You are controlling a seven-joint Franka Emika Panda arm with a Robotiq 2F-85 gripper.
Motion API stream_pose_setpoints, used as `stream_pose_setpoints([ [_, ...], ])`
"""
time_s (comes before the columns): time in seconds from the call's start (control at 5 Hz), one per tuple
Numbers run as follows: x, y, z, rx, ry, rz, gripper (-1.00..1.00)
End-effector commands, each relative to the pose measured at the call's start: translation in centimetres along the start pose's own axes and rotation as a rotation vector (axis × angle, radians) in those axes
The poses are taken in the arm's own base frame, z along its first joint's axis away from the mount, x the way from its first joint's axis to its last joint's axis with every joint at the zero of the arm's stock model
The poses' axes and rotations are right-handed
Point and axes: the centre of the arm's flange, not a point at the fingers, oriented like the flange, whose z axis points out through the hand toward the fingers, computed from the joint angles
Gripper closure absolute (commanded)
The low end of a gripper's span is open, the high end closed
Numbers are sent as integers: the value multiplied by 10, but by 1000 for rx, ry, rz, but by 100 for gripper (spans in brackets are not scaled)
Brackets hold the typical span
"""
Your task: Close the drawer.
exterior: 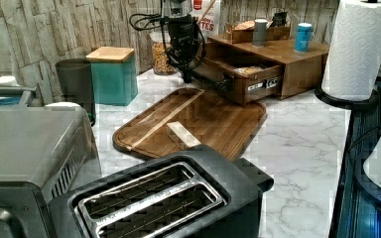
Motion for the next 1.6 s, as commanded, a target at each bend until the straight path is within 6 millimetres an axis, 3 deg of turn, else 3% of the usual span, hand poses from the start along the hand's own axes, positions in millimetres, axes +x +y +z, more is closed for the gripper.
stream_pose_setpoints([
  [0.2, 6, 275, -50, -66, 43, 171, 100],
  [0.4, 15, 322, -39, -60, 36, 240, 100],
  [0.6, 10, 351, -49, -114, 29, 324, 100],
  [0.8, 1, 344, -58, -151, 54, 397, 100],
  [1.6, 1, 344, -58, -151, 54, 397, 100],
])
